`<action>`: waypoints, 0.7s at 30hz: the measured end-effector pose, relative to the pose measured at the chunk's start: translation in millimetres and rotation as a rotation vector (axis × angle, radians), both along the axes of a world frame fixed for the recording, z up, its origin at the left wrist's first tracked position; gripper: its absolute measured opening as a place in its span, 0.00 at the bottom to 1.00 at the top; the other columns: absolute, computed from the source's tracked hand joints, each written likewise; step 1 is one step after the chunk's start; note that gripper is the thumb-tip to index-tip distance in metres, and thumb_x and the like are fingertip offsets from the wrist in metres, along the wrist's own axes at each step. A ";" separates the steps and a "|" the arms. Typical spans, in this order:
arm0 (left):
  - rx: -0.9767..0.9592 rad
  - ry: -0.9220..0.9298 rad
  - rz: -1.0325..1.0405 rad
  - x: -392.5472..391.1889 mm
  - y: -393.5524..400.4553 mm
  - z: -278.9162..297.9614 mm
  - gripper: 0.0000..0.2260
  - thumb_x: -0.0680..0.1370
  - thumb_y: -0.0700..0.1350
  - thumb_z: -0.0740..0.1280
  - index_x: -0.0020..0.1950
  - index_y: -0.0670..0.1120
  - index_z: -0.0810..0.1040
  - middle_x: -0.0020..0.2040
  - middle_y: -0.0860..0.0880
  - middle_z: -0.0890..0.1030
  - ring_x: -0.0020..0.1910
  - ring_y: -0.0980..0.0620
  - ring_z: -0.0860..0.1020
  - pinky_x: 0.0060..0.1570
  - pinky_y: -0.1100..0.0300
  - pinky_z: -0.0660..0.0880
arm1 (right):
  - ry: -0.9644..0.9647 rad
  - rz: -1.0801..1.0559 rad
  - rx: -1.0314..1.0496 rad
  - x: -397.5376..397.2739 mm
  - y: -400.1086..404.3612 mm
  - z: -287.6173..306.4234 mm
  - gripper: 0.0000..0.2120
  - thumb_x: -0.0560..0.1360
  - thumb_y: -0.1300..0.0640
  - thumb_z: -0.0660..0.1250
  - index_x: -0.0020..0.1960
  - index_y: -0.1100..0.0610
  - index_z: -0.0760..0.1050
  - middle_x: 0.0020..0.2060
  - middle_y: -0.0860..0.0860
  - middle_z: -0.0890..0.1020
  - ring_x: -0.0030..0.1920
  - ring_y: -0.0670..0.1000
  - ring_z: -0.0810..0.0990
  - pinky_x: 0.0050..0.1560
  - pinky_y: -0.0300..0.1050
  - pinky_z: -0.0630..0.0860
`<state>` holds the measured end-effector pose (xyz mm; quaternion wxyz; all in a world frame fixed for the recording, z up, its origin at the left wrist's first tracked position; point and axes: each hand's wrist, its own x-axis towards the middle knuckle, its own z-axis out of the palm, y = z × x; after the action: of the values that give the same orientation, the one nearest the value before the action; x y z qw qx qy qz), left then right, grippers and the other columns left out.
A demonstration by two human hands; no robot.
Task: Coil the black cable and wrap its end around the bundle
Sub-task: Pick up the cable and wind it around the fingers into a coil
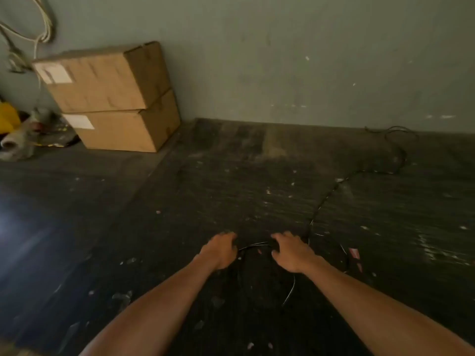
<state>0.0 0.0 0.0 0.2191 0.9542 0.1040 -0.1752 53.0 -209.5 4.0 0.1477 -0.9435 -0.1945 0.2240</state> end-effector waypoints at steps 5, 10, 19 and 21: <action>0.168 0.007 -0.039 -2.0 -6.8 -30.1 0.20 0.81 0.49 0.62 0.73 0.49 0.70 0.70 0.45 0.70 0.68 0.42 0.68 0.65 0.44 0.72 | 0.010 -0.035 -0.091 -7.0 6.8 -29.3 0.28 0.77 0.50 0.65 0.75 0.53 0.62 0.71 0.55 0.67 0.70 0.57 0.67 0.68 0.55 0.70; 0.126 -0.098 -0.014 -2.0 -9.9 -48.8 0.08 0.80 0.47 0.63 0.58 0.51 0.74 0.57 0.49 0.75 0.55 0.48 0.76 0.54 0.50 0.77 | -0.072 -0.106 -0.074 -4.1 3.7 -43.6 0.19 0.77 0.55 0.66 0.67 0.53 0.70 0.64 0.53 0.74 0.63 0.53 0.74 0.61 0.50 0.75; -0.003 -0.063 0.008 -1.3 -7.9 -47.7 0.04 0.80 0.46 0.62 0.53 0.52 0.74 0.54 0.50 0.75 0.50 0.51 0.76 0.54 0.50 0.78 | 0.063 -0.178 0.074 7.0 -5.4 -31.3 0.06 0.80 0.58 0.62 0.56 0.51 0.71 0.45 0.50 0.80 0.41 0.47 0.79 0.44 0.45 0.80; -0.020 -0.090 0.042 0.7 -9.2 -43.2 0.07 0.80 0.46 0.62 0.56 0.52 0.75 0.57 0.49 0.75 0.52 0.51 0.76 0.55 0.50 0.78 | 0.024 -0.171 0.101 7.9 -9.0 -21.0 0.05 0.81 0.53 0.61 0.56 0.49 0.73 0.46 0.49 0.81 0.42 0.47 0.81 0.47 0.47 0.81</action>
<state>0.7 -9.2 -43.2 0.2367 0.9564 0.1126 -0.1286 60.9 -218.5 -17.0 0.2160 -0.9453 -0.1225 0.2116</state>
